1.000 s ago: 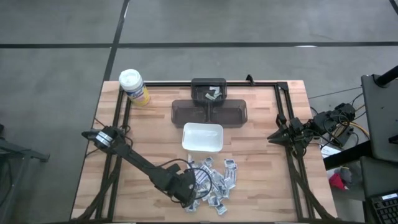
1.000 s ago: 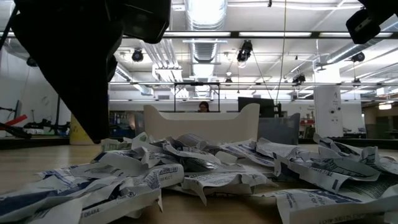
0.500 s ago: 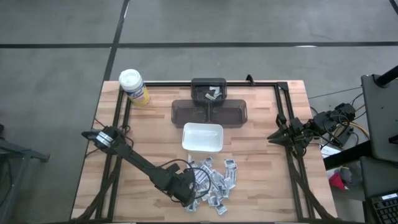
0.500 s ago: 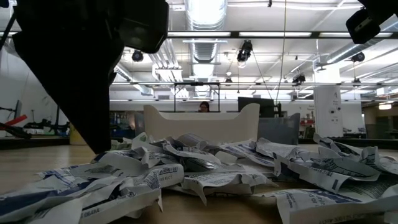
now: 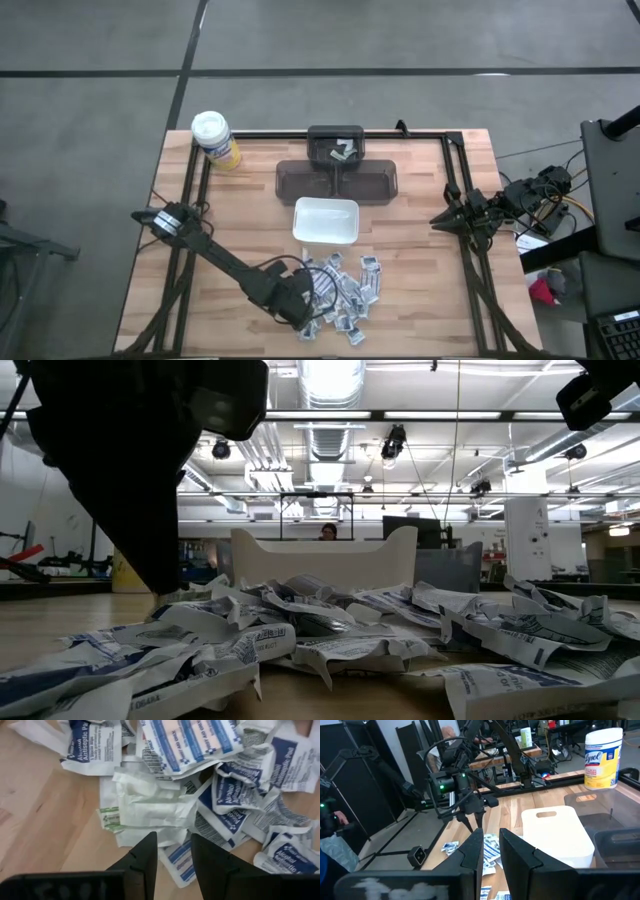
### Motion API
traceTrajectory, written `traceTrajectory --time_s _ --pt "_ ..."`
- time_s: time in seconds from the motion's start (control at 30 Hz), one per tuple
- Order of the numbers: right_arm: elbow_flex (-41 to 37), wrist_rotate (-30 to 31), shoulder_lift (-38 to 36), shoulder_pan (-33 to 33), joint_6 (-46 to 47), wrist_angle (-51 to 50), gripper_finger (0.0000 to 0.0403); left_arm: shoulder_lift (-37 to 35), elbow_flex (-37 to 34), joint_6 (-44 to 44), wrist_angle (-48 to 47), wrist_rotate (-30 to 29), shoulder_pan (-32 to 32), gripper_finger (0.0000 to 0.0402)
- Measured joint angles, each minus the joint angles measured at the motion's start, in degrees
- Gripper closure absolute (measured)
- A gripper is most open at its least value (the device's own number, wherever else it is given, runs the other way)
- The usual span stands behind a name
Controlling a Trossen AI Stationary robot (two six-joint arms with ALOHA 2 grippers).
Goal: Pick & Place First Aid Supplies
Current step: Put the green bandage into the top black bin
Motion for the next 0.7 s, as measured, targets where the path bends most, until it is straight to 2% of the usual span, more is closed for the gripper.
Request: traceTrajectory --time_s 0.7 --pt "-0.1 0.0 0.0 0.0 0.0 0.0 0.0344 0.5 -1.8 -1.8 2.7 0.6 0.0 0.0289"
